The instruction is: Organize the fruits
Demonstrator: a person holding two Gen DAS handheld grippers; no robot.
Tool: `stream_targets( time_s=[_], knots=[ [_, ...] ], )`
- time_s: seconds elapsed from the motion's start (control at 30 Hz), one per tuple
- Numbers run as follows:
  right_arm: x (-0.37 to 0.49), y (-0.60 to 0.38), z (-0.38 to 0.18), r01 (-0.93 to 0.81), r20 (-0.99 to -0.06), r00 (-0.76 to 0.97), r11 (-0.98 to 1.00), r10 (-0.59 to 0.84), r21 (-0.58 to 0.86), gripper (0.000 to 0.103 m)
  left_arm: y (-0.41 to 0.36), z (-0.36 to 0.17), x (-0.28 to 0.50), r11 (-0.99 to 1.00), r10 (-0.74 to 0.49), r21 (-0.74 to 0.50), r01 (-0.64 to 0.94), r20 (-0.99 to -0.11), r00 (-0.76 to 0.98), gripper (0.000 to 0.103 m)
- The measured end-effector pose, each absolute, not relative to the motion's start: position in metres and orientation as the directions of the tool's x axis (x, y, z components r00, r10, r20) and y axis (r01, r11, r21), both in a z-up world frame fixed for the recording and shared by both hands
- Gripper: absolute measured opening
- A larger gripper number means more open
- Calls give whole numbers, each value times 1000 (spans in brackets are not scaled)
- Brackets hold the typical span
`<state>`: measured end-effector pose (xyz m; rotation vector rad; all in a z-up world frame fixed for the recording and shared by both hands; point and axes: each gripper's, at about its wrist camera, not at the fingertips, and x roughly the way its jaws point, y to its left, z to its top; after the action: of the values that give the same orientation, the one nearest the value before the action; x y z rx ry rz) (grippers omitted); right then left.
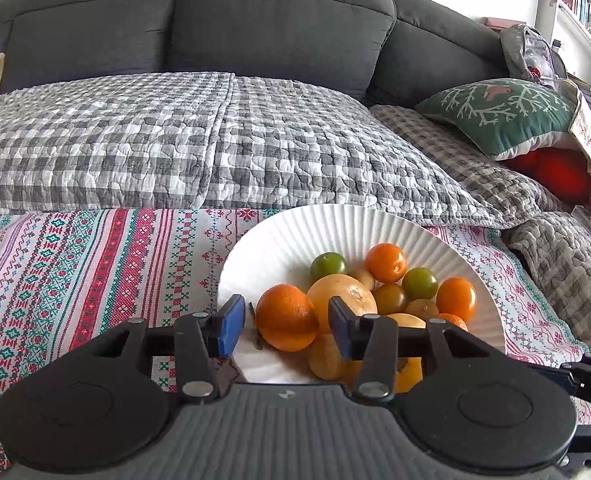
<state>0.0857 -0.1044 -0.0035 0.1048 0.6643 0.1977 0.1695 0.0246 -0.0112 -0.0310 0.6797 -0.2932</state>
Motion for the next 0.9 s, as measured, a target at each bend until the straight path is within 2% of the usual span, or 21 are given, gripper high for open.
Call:
stream_targets(
  time_s=[0.07, 0.17, 0.23, 0.33, 0.47, 0.6, 0.7, 0.9],
  knots=[
    [84, -106, -1, -147, -597, 773, 976, 215, 162, 37, 25, -9, 166, 959, -275, -121, 255, -608, 745, 62],
    [80, -110, 4, -133, -586, 783, 976, 209, 170, 53, 26, -4, 160, 960, -273, -118, 255, -604, 749, 74],
    [77, -114, 9, -129, -576, 790, 975, 210, 179, 58, 27, 0, 154, 962, -264, -107, 252, -600, 755, 85],
    [72, -119, 14, -114, -567, 799, 977, 199, 182, 66, 30, 7, 141, 966, -249, -92, 242, -591, 767, 91],
    [64, -127, 19, -98, -573, 798, 979, 184, 177, 79, 35, 15, 125, 969, -229, -69, 239, -618, 752, 97],
    [55, -132, 25, -84, -587, 795, 987, 149, 138, 82, 39, 23, 101, 976, -197, -52, 213, -636, 746, 101],
    [44, -136, 33, -65, -578, 806, 989, 129, 131, 89, 38, 26, 84, 982, -172, -56, 180, -660, 731, 102],
    [30, -131, 42, -53, -590, 800, 993, 105, 104, 93, 28, 32, 56, 983, -140, -14, 183, -705, 695, 102]
  ],
)
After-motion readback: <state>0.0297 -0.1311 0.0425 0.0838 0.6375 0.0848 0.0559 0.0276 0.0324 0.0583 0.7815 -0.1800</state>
